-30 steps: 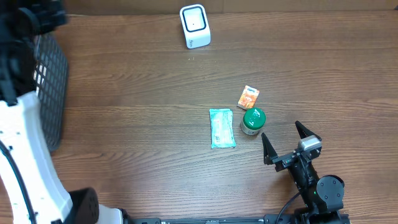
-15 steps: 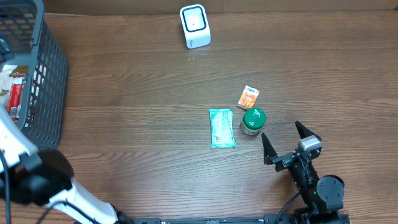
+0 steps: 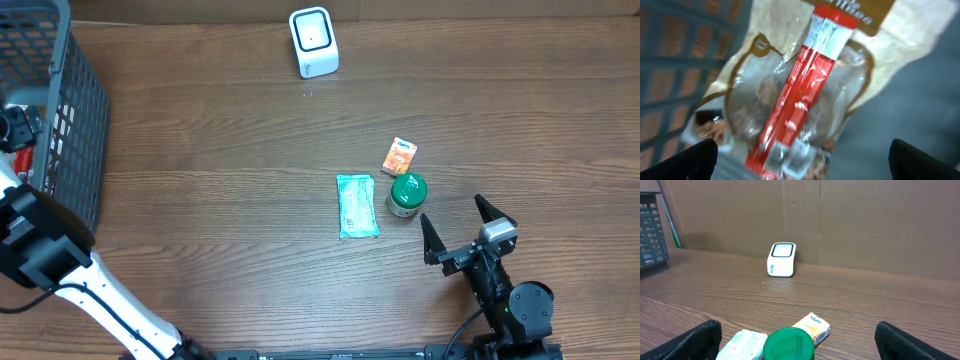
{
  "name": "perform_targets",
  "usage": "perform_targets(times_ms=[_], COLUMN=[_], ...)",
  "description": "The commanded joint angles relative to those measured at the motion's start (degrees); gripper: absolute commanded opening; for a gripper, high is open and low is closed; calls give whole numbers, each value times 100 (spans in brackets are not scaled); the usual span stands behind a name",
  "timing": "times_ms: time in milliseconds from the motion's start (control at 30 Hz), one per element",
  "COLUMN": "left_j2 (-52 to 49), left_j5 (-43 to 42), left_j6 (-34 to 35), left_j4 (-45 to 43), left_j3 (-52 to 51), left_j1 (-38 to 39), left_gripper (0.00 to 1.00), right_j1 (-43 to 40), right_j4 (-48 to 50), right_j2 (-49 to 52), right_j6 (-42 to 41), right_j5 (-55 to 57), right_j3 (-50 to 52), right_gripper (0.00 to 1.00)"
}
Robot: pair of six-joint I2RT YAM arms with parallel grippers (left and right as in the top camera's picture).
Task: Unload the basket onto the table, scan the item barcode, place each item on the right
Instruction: 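Move the left gripper back into the grey basket, then grasp the brown snack bag with red stick inside the basket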
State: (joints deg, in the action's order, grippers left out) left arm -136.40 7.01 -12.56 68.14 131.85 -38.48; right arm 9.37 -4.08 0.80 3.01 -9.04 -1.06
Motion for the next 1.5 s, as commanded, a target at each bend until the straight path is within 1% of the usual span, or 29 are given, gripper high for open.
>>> perform_targets(times_ms=[0,133,300,333,367,400,433,467,500,600,700,733,833,867,1000,1100,1267,1467], left_j2=[-345,-737,-1174,-1226,-1241,-1255,-1239,-1215,-1187,-1058,-866,-798,-422,-264,413,979,1668,1714], left_j5=[-181,-629,-619,-623,-623,-623,-623,-625,-623,-623,-629,-638,-691,-691,-706,-704,-704,-704], left_j6=[-317,-619,-610,-610,-610,-612,-610,-610,-610,-494,-273,-219,7,155,511,741,817,828], left_j4=[-90,-109,-81,-70,-57,-46,-42,-17,7,68,28,17,-35,-92,-168,-245,-297,-138], left_j3=[13,11,11,11,9,9,11,11,11,22,22,22,31,31,31,31,31,-11], left_j1=[-90,-146,-188,-195,-201,-201,-201,-201,-201,-201,-201,-201,-201,-201,-201,-201,-205,-205], left_gripper=[100,100,100,94,83,58,45,38,33,27,15,13,10,7,4,4,6,7], right_j1=[-11,-11,-11,-11,-11,-11,-11,-11,-11,-11,-11,-11,-11,-11,-11,-11,-11,-11], right_j4=[26,26,26,26,26,26,26,26,26,26,26,26,26,26,26,26,26,26], right_j2=[-59,-59,-59,-59,-59,-59,-59,-57,-59,-59,-59,-59,-59,-59,-59,-59,-59,-59], right_j6=[-2,-2,-2,-2,-2,-2,-2,-2,-2,-2,-2,-2,-2,-2,-2,-2,-2,-2], right_j5=[-4,-4,-4,-4,-4,-4,-4,-4,-4,-4,-4,-4,-4,-4,-4,-4,-4,-4], right_j3=[61,61,61,61,61,61,61,61,61,61,61,61,61,61,61,61,61,61], right_gripper=[100,100,100,100,100,100,100,100,100,100,100,100,100,100,100,100,100,100])
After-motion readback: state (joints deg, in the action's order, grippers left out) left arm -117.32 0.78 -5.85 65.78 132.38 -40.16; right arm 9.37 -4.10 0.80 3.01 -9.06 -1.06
